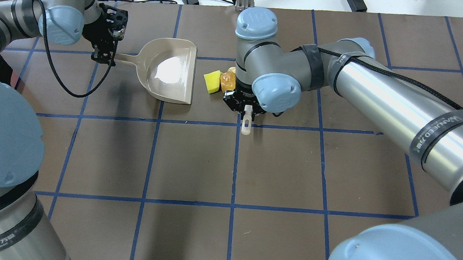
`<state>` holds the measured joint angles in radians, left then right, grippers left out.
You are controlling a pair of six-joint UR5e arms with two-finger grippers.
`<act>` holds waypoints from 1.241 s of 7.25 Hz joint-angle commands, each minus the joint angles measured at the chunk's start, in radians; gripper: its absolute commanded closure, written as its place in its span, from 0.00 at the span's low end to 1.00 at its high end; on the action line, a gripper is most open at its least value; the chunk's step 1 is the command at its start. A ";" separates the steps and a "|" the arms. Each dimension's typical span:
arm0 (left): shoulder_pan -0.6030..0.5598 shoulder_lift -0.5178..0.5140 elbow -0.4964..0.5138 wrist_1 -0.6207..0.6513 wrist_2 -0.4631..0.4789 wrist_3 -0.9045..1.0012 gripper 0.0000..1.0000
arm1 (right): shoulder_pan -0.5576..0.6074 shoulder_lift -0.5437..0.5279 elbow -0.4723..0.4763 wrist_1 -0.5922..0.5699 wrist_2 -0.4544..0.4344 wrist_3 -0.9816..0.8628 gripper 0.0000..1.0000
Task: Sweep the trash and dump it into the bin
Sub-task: 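Sweep the sponge, potato and peel with the brush into the held dustpan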
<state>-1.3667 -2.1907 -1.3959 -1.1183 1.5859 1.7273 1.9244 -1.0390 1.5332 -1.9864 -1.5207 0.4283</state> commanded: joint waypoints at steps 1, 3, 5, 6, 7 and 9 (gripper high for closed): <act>0.000 0.000 0.000 0.000 -0.001 0.000 0.92 | 0.060 0.046 -0.068 0.000 0.039 0.093 1.00; 0.000 0.000 0.000 0.000 -0.001 0.000 0.92 | 0.132 0.106 -0.138 -0.002 0.045 0.202 1.00; 0.001 -0.001 -0.002 0.000 -0.001 0.000 0.92 | 0.197 0.164 -0.223 -0.005 0.100 0.324 1.00; 0.000 -0.001 -0.002 0.000 -0.003 0.000 0.92 | 0.224 0.183 -0.267 -0.005 0.115 0.372 1.00; 0.000 -0.001 -0.002 0.000 -0.003 0.000 0.92 | 0.251 0.200 -0.301 -0.005 0.125 0.413 1.00; 0.000 -0.001 -0.003 0.002 -0.004 0.000 0.92 | 0.274 0.221 -0.352 -0.012 0.183 0.464 1.00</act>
<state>-1.3668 -2.1920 -1.3985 -1.1180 1.5827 1.7273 2.1838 -0.8310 1.2157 -1.9955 -1.3629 0.8624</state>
